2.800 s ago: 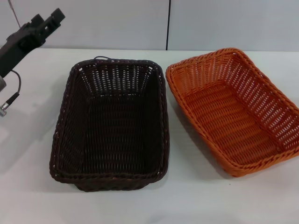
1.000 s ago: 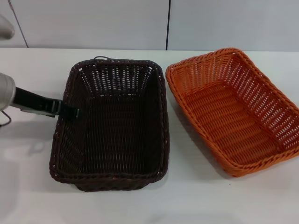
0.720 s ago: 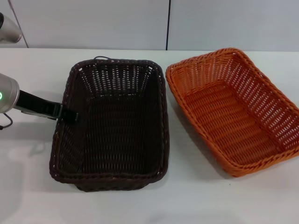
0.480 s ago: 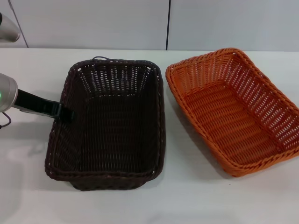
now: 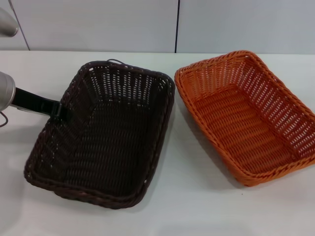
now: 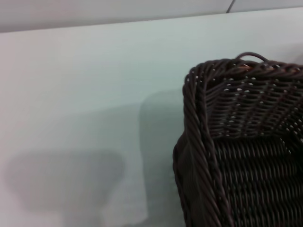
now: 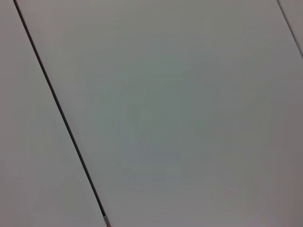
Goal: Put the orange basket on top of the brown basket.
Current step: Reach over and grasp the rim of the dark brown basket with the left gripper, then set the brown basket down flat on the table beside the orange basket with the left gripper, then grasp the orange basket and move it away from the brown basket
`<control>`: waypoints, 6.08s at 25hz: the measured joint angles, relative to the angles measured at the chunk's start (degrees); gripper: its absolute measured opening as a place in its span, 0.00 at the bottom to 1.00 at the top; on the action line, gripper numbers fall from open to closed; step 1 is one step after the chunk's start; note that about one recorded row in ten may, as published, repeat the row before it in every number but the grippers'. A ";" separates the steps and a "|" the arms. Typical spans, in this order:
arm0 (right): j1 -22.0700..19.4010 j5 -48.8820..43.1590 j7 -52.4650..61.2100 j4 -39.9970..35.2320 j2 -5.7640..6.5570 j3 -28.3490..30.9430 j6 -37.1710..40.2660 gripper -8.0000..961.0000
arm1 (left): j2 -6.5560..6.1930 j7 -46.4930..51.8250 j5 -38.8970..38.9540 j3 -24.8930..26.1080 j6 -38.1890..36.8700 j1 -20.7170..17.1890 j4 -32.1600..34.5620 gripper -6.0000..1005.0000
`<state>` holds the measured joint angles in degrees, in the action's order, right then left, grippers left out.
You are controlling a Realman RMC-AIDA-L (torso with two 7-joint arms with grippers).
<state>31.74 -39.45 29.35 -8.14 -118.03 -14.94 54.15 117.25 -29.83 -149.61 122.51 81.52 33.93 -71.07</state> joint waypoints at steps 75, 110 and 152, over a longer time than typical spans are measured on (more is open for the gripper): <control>-4.84 -7.96 30.35 -10.16 4.31 -24.69 -3.21 0.71 | 0.00 -24.81 17.94 6.85 1.05 16.12 17.33 0.72; 9.58 -106.60 120.74 -40.79 21.80 -7.16 54.69 0.70 | 0.38 -39.38 34.08 7.06 -5.89 8.30 26.32 0.86; 7.91 -108.36 122.76 -24.55 16.61 -13.57 31.36 0.64 | 0.39 -41.15 34.01 6.51 -11.47 9.58 30.48 0.86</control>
<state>39.65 -147.82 152.11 -32.69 -101.42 -28.51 85.51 117.64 -70.98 -115.60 129.02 70.05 43.51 -40.59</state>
